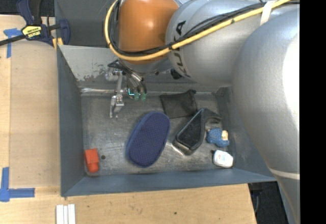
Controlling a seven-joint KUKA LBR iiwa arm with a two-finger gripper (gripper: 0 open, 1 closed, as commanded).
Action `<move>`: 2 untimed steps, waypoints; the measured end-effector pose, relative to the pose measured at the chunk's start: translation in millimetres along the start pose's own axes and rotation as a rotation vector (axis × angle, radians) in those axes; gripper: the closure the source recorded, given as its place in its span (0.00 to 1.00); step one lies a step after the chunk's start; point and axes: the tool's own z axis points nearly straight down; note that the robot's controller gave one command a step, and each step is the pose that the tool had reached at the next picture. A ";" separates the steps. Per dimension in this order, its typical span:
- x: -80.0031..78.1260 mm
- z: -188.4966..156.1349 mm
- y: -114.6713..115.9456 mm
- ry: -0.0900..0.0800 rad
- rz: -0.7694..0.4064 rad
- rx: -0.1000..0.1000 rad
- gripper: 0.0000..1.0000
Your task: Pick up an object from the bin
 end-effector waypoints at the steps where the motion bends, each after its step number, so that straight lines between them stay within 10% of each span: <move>1: 40.3 90.5 -53.0 -0.005 -0.304 0.000 0.00; 2: 18.7 56.8 -71.3 -0.012 -0.467 0.001 0.00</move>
Offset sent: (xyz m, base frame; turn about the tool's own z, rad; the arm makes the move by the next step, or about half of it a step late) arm -0.0409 -0.0527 -0.0903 -0.3054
